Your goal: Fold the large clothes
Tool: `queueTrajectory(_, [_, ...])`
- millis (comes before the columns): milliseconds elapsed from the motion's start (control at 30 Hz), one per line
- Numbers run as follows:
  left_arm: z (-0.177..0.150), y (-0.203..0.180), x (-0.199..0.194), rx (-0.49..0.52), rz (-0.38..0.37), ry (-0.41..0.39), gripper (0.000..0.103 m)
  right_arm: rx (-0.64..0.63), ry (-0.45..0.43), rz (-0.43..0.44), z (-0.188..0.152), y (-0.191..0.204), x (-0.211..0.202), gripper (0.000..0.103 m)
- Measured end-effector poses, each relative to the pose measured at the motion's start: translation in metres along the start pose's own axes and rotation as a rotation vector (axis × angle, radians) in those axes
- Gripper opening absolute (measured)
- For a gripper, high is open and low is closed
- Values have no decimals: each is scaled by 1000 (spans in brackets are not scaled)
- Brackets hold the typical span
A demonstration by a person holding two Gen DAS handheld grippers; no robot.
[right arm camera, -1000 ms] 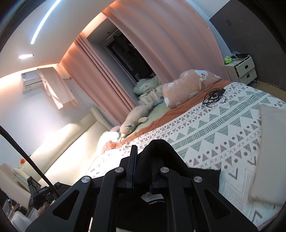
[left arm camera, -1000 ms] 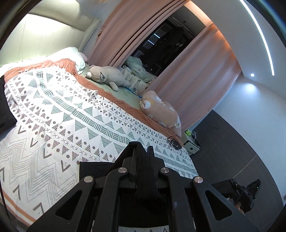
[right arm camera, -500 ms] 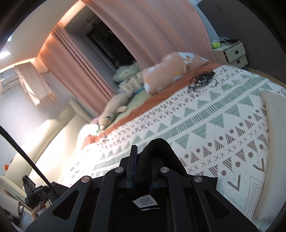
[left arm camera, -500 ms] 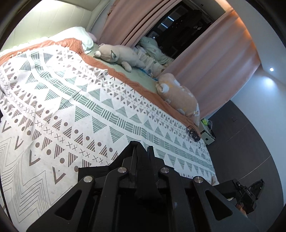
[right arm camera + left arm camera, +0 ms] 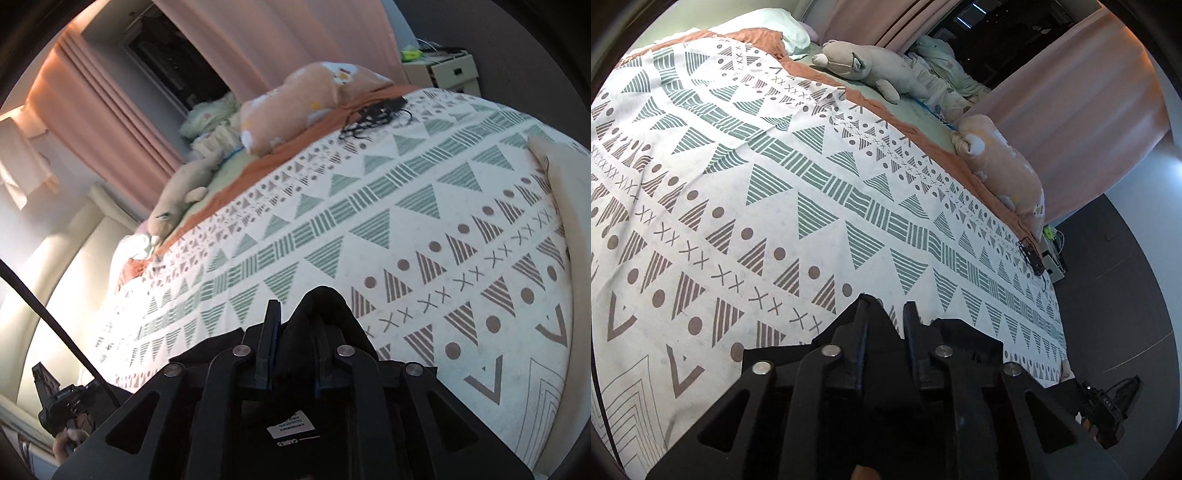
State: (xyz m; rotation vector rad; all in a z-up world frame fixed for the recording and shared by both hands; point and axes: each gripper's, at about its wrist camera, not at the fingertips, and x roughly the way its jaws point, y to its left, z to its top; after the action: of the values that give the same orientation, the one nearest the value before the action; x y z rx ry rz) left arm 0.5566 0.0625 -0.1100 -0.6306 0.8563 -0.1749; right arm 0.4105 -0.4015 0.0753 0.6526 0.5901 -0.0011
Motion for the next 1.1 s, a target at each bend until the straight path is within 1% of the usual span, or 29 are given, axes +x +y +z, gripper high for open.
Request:
queueTrajectory(33, [2,0,-1,0,0,-12,61,5,-2,2,1,2,0,24])
queueTrajectory(67, [3,1,-2,-2,-7,-23,103,5,-5,9,1,5,-2,33])
queueTrajectory(100, [4,2,-7,-4,-16,-50,103,1,-8,9,1,5,-3,66])
queueTrajectory(133, [5,2,-10,-1,-5,-59,103,-5,-18,-7,2,6,-6,99])
queueTrajectory(167, [5,1,-13,3,5,-65,103,-8,-40,-26,3,9,-14,103])
queueTrajectory(267, [2,6,-20,2,-3,-65,103,5,-52,-19,0,2,-26,103])
queueTrajectory(333, [-3,8,-28,6,15,-76,103,4,-49,-30,-5,-1,-34,103])
queueTrajectory(467, [-17,12,-46,26,21,-87,103,-51,-35,-65,-22,8,-54,103])
queueTrajectory(633, [-42,23,-68,21,-8,-74,103,-67,-2,-66,-40,12,-78,103])
queueTrajectory(767, [-64,28,-85,32,-16,-72,103,-85,8,-63,-57,22,-101,103])
queueTrajectory(867, [-79,36,-96,17,-30,-63,103,-111,25,-56,-73,33,-119,103])
queueTrajectory(1033, [-103,53,-113,-15,-46,-42,95,-131,40,-52,-94,51,-143,103])
queueTrajectory(1100, [-112,61,-119,-27,-50,-30,87,-144,47,-56,-102,61,-151,103])
